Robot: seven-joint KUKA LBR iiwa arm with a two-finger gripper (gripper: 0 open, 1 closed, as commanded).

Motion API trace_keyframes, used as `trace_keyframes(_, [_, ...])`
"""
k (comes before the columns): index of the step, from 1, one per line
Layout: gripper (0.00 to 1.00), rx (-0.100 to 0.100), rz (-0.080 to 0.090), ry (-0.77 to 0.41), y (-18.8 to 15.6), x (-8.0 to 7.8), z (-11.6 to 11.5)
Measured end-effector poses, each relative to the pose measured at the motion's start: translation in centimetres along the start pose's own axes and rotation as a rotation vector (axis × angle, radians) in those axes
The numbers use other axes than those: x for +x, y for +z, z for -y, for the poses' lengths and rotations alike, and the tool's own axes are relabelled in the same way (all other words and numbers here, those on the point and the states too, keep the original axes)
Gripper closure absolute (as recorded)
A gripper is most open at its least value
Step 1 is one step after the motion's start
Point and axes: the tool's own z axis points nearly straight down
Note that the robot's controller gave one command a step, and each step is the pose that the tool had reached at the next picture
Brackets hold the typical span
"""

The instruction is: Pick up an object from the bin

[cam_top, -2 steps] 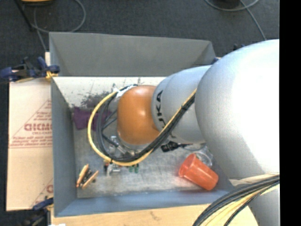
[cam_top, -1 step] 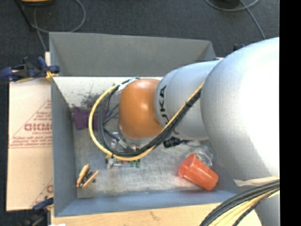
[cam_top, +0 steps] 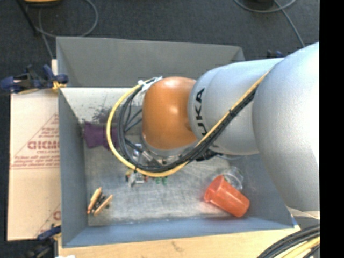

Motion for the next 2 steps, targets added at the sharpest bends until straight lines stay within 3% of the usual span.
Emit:
trace_keyframes(1, [1.0,-0.005,0.012,-0.001,-4.2,-0.5,-0.1])
trace_keyframes(2, [1.0,-0.003,0.007,-0.002,-5.3,-0.6,-0.6])
